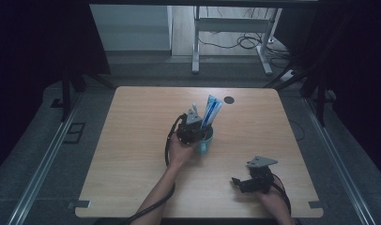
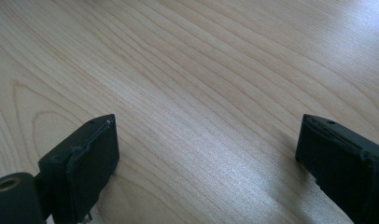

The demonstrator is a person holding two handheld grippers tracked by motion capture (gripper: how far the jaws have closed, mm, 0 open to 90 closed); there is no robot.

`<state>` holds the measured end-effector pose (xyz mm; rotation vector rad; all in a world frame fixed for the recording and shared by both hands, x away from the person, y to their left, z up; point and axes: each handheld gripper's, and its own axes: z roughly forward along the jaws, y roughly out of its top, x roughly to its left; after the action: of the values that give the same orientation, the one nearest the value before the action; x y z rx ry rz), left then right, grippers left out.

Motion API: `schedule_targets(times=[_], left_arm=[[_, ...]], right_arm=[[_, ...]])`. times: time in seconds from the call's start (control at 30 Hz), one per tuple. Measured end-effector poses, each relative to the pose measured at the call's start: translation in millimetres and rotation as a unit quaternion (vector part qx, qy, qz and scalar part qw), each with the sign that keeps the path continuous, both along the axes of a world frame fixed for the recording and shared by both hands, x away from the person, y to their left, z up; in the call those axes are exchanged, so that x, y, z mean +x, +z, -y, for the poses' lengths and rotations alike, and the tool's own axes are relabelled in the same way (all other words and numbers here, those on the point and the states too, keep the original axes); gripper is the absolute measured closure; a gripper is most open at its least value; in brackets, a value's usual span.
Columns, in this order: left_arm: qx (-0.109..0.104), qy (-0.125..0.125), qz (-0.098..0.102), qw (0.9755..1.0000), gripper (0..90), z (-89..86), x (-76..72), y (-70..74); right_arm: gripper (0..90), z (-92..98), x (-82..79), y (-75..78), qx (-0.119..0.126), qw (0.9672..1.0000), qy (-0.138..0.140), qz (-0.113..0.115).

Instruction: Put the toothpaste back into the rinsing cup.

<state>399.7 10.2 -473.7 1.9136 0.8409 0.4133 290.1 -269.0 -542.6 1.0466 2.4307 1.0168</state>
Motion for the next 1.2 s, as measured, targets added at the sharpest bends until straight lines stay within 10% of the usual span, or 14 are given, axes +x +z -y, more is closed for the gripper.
schedule_targets(times=[0.5,1.2], left_arm=[[-0.010,-0.004,-0.024,0.9996,65.4,-8.7,0.0,-4.8],[-0.007,-0.018,-0.028,0.9994,34.8,-20.2,-5.2,4.7]], right_arm=[[5.6,0.1,0.0,0.0,0.000,1.0000,0.001,0.000],[5.6,-0.1,0.0,0.0,-0.001,1.0000,0.000,0.000]])
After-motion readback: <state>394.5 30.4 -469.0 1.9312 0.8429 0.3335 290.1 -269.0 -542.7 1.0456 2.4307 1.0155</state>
